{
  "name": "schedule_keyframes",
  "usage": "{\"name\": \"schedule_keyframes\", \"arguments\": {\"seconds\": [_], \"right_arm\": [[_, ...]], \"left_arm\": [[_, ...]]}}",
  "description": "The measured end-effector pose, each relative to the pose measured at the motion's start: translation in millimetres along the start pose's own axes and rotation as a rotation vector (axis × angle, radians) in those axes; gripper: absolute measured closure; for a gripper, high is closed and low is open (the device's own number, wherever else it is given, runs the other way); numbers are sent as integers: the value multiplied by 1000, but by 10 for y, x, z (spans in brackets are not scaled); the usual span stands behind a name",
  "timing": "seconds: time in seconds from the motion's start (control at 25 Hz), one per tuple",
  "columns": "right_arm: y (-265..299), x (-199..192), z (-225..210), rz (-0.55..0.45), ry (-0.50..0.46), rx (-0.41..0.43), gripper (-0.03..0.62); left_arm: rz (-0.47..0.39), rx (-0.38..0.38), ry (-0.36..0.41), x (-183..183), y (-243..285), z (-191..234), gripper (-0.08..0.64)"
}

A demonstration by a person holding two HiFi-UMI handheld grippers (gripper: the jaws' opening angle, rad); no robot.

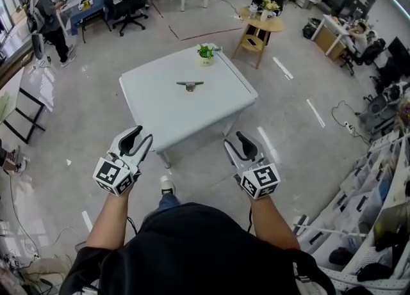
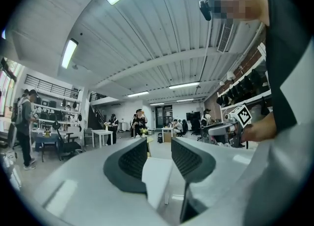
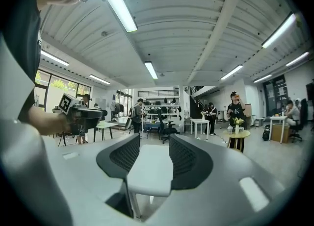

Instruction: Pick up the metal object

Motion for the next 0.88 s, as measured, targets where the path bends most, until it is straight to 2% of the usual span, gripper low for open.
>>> {"name": "schedule_keyframes", "arguments": {"seconds": [0.4, 0.88], "right_arm": [[643, 7, -31, 56, 13, 7, 376], [1428, -121, -177, 110, 43, -15, 376]], "left_arm": [[38, -18, -32, 59, 227, 630, 410], [88, -60, -69, -40, 664, 1422, 408]]}}
Point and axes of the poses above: the fingertips, and each gripper's own axes: y forward along the fingers, z to its left, x out of its top, the point moved 5 cm from there along -y, backward along the fingers, and after that the axes turned 12 degrees about -y, right-handed, at the moved point
